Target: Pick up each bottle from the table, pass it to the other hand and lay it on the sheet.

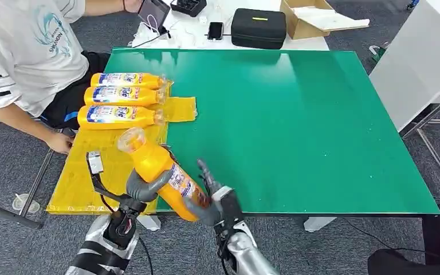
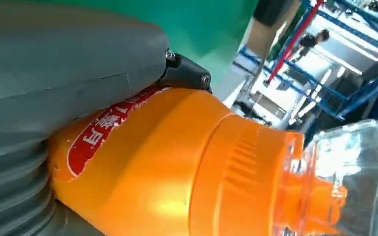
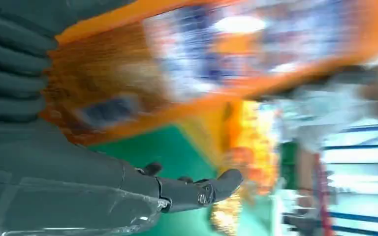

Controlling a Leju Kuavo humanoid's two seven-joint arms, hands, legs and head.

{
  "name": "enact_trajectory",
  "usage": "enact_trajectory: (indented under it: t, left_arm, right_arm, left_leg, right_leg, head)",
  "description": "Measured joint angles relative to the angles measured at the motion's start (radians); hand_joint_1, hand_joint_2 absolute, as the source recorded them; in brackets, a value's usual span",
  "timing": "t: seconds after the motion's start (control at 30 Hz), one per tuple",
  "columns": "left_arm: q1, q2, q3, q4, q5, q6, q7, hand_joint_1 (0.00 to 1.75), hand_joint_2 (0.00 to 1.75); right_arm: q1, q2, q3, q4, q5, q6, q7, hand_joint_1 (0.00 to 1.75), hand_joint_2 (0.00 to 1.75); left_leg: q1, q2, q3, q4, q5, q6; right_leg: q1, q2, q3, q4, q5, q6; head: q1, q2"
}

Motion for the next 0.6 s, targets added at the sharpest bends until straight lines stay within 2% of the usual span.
enact_trajectory:
  t: [0.23,0.6]
  left_arm:
    - [-0.007,-0.001,0.032,-0.008,-0.033,0.062,-0.023,1.75,1.75]
    - [-0.008,-0.003,0.038,-0.009,-0.036,0.065,-0.024,1.75,1.75]
  right_arm:
    - [0.035,-0.005,-0.028,-0.120,-0.013,0.015,0.000,0.00,0.00]
    - [0.049,-0.005,-0.040,-0.160,-0.013,0.016,0.000,0.00,0.00]
  left_leg:
    - [0.000,0.000,0.000,0.000,0.000,0.000]
    - [0.000,0.000,0.000,0.000,0.000,0.000]
  right_leg:
    - [0.000,0.000,0.000,0.000,0.000,0.000]
    - [0.000,0.000,0.000,0.000,0.000,0.000]
  head:
    - [0.000,0.000]
    - [0.000,0.000]
